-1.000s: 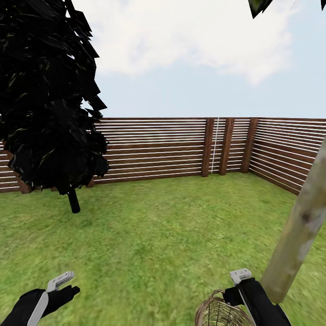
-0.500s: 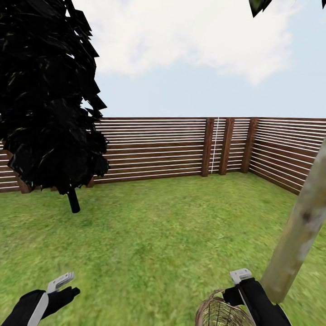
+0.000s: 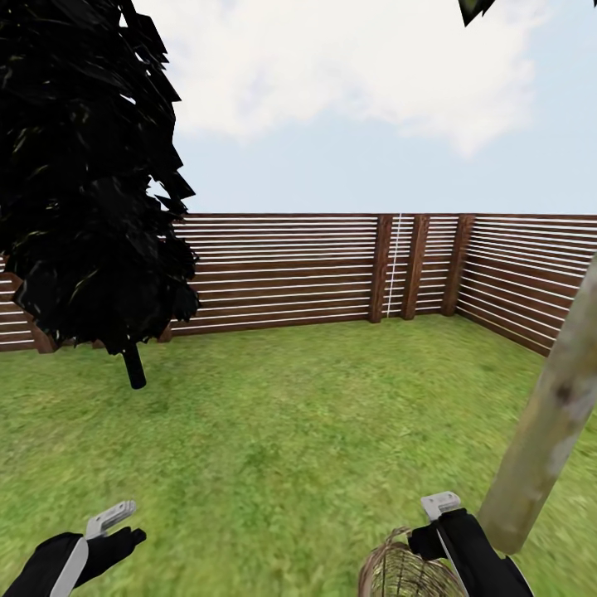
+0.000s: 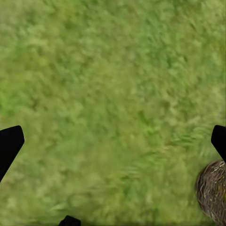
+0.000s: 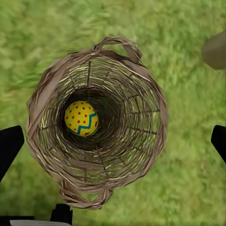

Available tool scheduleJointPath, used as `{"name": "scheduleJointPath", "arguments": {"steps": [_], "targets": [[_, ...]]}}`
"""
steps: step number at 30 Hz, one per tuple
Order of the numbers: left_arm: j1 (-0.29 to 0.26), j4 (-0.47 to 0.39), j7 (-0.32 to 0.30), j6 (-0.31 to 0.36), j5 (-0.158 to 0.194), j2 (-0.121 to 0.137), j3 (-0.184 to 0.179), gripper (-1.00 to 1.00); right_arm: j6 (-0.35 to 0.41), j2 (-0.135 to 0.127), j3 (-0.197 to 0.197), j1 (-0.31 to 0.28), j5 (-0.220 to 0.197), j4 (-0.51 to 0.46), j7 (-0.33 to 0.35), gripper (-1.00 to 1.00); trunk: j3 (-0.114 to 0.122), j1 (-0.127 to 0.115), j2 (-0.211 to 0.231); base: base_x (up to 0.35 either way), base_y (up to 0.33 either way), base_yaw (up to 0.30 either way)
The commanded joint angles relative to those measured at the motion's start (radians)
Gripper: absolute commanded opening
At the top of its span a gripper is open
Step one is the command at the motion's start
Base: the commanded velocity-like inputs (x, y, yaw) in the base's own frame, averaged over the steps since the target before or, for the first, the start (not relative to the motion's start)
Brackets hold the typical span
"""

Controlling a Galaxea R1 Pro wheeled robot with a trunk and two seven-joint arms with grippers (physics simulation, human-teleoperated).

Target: Take the three Easter eggs out of the wicker basket on the lawn in the garden, then place them on the lawn next to a single tree (choose any tree) so that all three eggs are next to the same tree and none are left in the basket.

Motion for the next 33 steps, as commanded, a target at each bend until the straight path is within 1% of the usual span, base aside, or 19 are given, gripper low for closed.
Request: {"name": "scheduleJointPath", "arguments": {"steps": [1,4,5,6,8,10,11,12,14,21,24,29,33], "targets": [[-0.001,-0.001,-0.005,0.006,-0.001,0.000,0.004,1.00,0.003,0.000,-0.002,-0.001,0.011,-0.001,0.009,1.00,-0.005,0.004,-0.008,0.000,0.000,0.000],[0.000,-0.001,-0.005,0.006,-0.001,0.002,0.004,1.00,0.004,-0.001,-0.002,-0.001,0.011,-0.001,0.010,1.00,-0.014,0.016,-0.029,0.000,0.000,0.000],[-0.001,-0.001,-0.005,0.006,-0.001,0.002,0.004,1.00,0.005,-0.012,-0.004,-0.001,0.011,-0.001,0.017,1.00,-0.017,0.019,-0.036,0.000,0.000,0.000],[-0.001,-0.001,-0.005,0.006,-0.001,0.002,0.004,1.00,0.006,-0.027,-0.009,-0.001,0.010,-0.001,0.024,1.00,-0.020,0.023,-0.043,0.000,0.000,0.000],[0.000,-0.001,-0.005,0.006,-0.001,0.001,0.004,1.00,0.007,-0.065,-0.020,-0.001,0.006,-0.001,0.045,1.00,-0.027,0.031,-0.057,0.000,0.000,0.000],[-0.001,-0.001,-0.005,0.006,-0.001,0.000,0.003,1.00,0.008,-0.098,-0.031,-0.001,-0.010,-0.001,0.076,1.00,-0.033,0.039,-0.071,0.000,0.000,0.000],[-0.001,-0.001,-0.005,0.006,-0.001,0.000,0.003,1.00,0.010,-0.119,-0.035,-0.001,-0.024,-0.001,0.091,1.00,-0.036,0.042,-0.078,0.000,0.000,0.000],[-0.001,-0.001,-0.005,0.006,-0.001,0.000,0.002,1.00,0.011,-0.131,-0.037,-0.001,-0.032,-0.001,0.096,1.00,-0.039,0.046,-0.085,0.000,0.000,0.000],[-0.001,-0.001,-0.005,0.006,-0.001,0.000,0.002,1.00,0.012,-0.144,-0.038,-0.001,-0.042,-0.001,0.102,1.00,-0.045,0.054,-0.099,0.000,0.000,0.000],[-0.001,-0.001,-0.005,0.006,-0.001,0.000,0.002,1.00,0.014,-0.151,-0.039,-0.001,-0.049,-0.001,0.104,1.00,-0.067,0.081,-0.148,0.000,0.000,0.000],[-0.001,-0.001,-0.005,0.004,-0.001,0.000,0.002,1.00,0.014,-0.149,-0.039,-0.001,-0.049,-0.001,0.103,1.00,-0.077,0.092,-0.169,0.000,0.000,0.000],[-0.001,-0.001,-0.005,-0.027,0.000,-0.001,0.002,1.00,0.014,-0.144,-0.038,-0.001,-0.048,-0.001,0.100,1.00,-0.092,0.111,-0.204,0.000,0.001,0.000],[-0.001,-0.001,-0.006,-0.034,0.002,-0.001,0.002,1.00,0.014,-0.143,-0.037,-0.001,-0.048,-0.001,0.100,1.00,-0.105,0.127,-0.232,0.000,0.204,0.000]]}}
